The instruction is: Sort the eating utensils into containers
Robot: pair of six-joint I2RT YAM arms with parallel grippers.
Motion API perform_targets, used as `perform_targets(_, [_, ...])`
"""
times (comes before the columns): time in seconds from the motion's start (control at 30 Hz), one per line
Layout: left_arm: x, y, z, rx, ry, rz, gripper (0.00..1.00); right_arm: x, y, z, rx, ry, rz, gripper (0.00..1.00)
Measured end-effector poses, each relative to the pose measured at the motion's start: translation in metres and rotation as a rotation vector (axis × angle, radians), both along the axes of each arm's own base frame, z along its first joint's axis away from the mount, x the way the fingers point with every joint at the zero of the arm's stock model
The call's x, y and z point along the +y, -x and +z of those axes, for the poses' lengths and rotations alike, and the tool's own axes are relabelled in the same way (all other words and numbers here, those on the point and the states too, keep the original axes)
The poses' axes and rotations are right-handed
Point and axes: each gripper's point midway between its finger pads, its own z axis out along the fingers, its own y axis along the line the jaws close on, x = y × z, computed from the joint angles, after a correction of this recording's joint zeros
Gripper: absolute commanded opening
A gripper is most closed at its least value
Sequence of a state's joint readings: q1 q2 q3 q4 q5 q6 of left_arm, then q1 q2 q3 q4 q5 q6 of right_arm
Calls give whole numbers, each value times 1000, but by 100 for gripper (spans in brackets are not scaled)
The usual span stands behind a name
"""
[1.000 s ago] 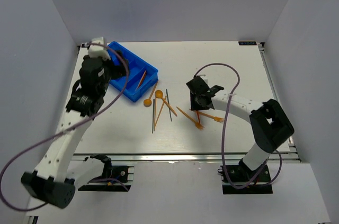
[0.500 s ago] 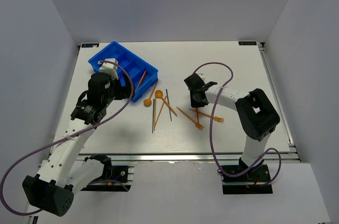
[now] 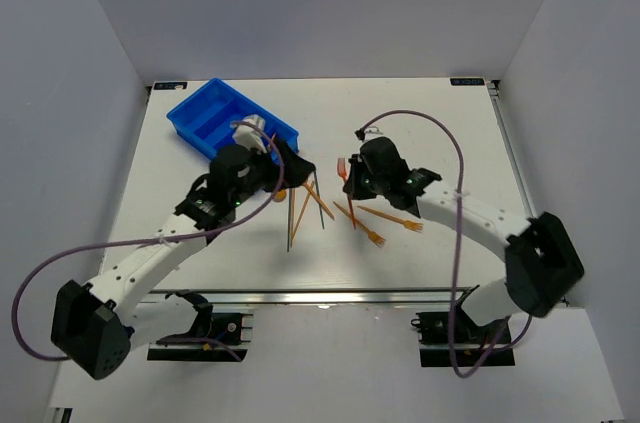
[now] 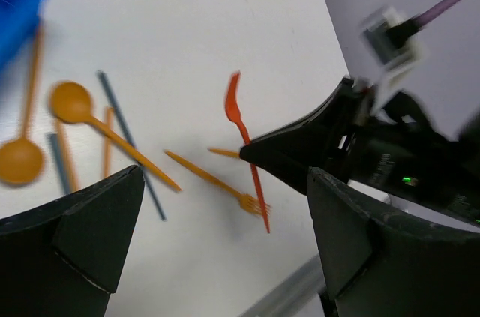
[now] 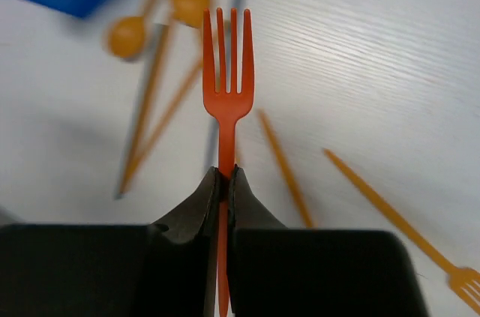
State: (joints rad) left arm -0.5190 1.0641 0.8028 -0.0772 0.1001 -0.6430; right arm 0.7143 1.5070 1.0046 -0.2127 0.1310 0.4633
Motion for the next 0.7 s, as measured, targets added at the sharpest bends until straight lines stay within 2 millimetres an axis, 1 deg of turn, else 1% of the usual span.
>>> perform_targets(0.07, [-26, 5, -6, 29, -1, -26, 97, 19, 12, 35, -63, -114, 66, 0])
perform_targets(0.1, [-39, 7, -8, 39, -4, -40, 95, 28, 19, 49, -84, -162, 97, 0])
perform_targets(0.17, [-55, 5, -12, 53, -4, -46, 91, 45, 32, 70, -111, -236, 157, 0])
perform_targets(0.2, [-59, 2, -15, 59, -7, -36, 84, 51, 38, 76, -117, -258, 181, 0])
perform_targets(0.27, [-59, -4, -19, 68, -11, -7, 76, 59, 48, 81, -115, -277, 211, 0])
perform_targets(0.3, [-58, -6, -21, 71, -14, 7, 70, 62, 52, 82, -111, -283, 224, 0])
perform_targets(0.33, [-57, -8, -22, 73, -14, 17, 54, 65, 56, 83, -107, -289, 236, 0])
perform_targets(0.37, [-56, -9, -22, 76, -11, 28, 47, 67, 60, 83, -102, -294, 246, 0])
perform_targets(0.4, [-55, -11, -23, 73, -20, 36, 37, 69, 62, 84, -100, -297, 252, 0])
perform_targets(0.43, [-54, -11, -23, 75, -23, 40, 24, 70, 64, 85, -99, -300, 258, 0])
perform_targets(0.5, [-53, -13, -24, 71, -41, 43, 14, 72, 67, 86, -99, -300, 264, 0])
perform_targets(0.57, [-50, -15, -29, 67, -72, 50, 0, 70, 66, 89, -104, -305, 262, 0])
perform_targets(0.6, [-49, -15, -30, 65, -86, 48, 0, 69, 66, 89, -105, -304, 260, 0])
perform_targets(0.63, [-49, -16, -30, 60, -100, 43, 0, 68, 67, 89, -103, -301, 258, 40])
perform_targets(0.67, [-49, -17, -30, 56, -120, 37, 0, 68, 67, 89, -99, -303, 254, 67])
perform_targets(0.7, [-47, -18, -29, 49, -140, 37, 0, 68, 66, 89, -96, -307, 246, 89])
